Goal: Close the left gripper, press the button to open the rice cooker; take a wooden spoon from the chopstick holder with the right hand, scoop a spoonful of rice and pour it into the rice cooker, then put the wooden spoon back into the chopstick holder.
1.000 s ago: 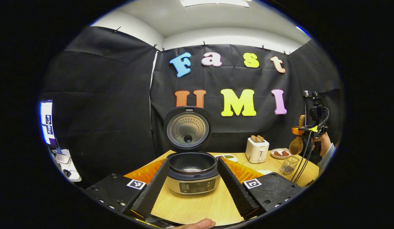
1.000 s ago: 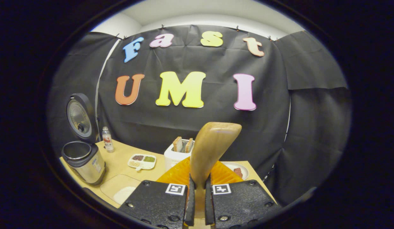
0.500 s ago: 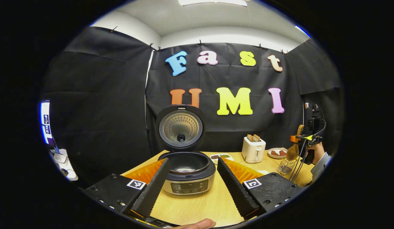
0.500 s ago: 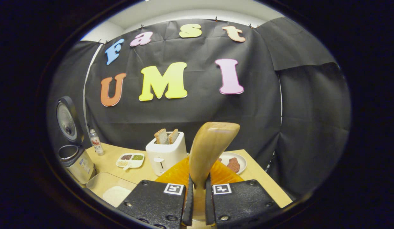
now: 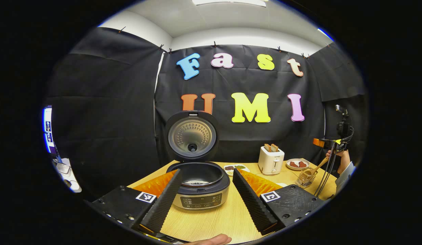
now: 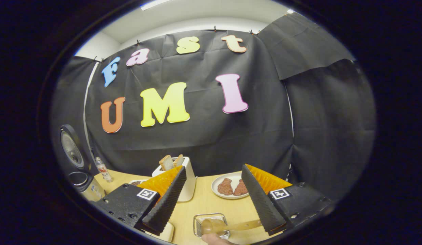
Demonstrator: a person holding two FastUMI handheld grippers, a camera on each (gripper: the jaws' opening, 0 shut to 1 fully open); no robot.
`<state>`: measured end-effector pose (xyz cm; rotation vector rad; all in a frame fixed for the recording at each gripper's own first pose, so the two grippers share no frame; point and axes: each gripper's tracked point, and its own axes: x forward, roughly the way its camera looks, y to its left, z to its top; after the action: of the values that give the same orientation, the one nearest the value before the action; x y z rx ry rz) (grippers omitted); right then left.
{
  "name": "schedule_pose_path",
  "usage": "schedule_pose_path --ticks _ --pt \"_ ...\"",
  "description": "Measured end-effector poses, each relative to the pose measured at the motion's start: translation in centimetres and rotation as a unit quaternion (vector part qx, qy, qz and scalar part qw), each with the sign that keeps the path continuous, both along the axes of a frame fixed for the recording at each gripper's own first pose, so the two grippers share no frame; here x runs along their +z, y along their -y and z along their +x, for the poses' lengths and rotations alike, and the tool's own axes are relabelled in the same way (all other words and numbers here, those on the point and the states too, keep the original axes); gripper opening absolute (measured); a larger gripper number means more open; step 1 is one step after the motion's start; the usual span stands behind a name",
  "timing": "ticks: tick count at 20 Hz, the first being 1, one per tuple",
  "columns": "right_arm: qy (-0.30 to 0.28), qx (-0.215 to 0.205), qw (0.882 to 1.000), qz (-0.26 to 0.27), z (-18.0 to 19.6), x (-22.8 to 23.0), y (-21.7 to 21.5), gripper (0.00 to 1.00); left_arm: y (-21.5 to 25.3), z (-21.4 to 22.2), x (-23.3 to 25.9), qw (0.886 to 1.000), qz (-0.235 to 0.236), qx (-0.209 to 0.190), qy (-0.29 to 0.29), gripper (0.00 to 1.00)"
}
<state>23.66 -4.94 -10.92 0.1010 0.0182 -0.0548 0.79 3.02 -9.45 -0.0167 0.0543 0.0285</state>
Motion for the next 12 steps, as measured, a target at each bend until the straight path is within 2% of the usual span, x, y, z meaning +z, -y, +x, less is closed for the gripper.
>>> schedule_pose_path --ticks 1,2,3,4,5,6,8,9,10,12 --pt "-0.002 -0.005 1.000 -0.002 -0.7 0.4 0.1 1.00 -0.1 0.2 0.0 1.000 0.000 0.000 0.002 0.96" --pt "-0.002 -0.006 1.000 0.001 -1.4 0.8 0.0 0.96 -0.4 0.5 0.3 1.000 -0.001 0.000 0.005 0.96" --pt "-0.004 -0.009 1.000 0.005 -2.2 1.2 -0.1 0.96 -0.6 1.0 0.7 1.000 0.000 -0.001 0.010 0.96" --pt "-0.005 -0.010 1.000 0.010 -3.0 1.4 -0.3 1.00 -0.8 1.3 1.0 1.000 -0.001 -0.005 0.015 0.96" --pt "-0.010 -0.011 1.000 0.014 -3.8 1.6 -0.5 0.96 -1.0 1.6 1.2 1.000 -0.001 -0.007 0.017 0.96" --pt "-0.019 -0.007 1.000 0.018 -4.8 1.5 -0.9 1.00 -1.3 1.9 1.4 1.000 -0.002 -0.007 0.020 0.96" --pt "-0.019 0.019 0.999 0.028 -7.1 2.4 -2.4 1.00 -2.5 2.6 1.8 1.000 0.001 0.003 0.027 0.96" --pt "-0.017 0.023 0.999 0.025 -8.4 2.9 -2.9 1.00 -3.2 2.9 2.0 1.000 0.002 0.010 0.029 0.96" --pt "-0.011 0.030 0.999 0.020 -9.5 3.5 -3.4 0.96 -3.7 3.4 2.4 0.999 0.001 0.014 0.031 0.96" --pt "-0.006 0.059 0.998 0.011 -12.1 4.1 -5.2 0.96 -4.3 4.2 3.2 0.999 -0.009 0.011 0.036 0.96"
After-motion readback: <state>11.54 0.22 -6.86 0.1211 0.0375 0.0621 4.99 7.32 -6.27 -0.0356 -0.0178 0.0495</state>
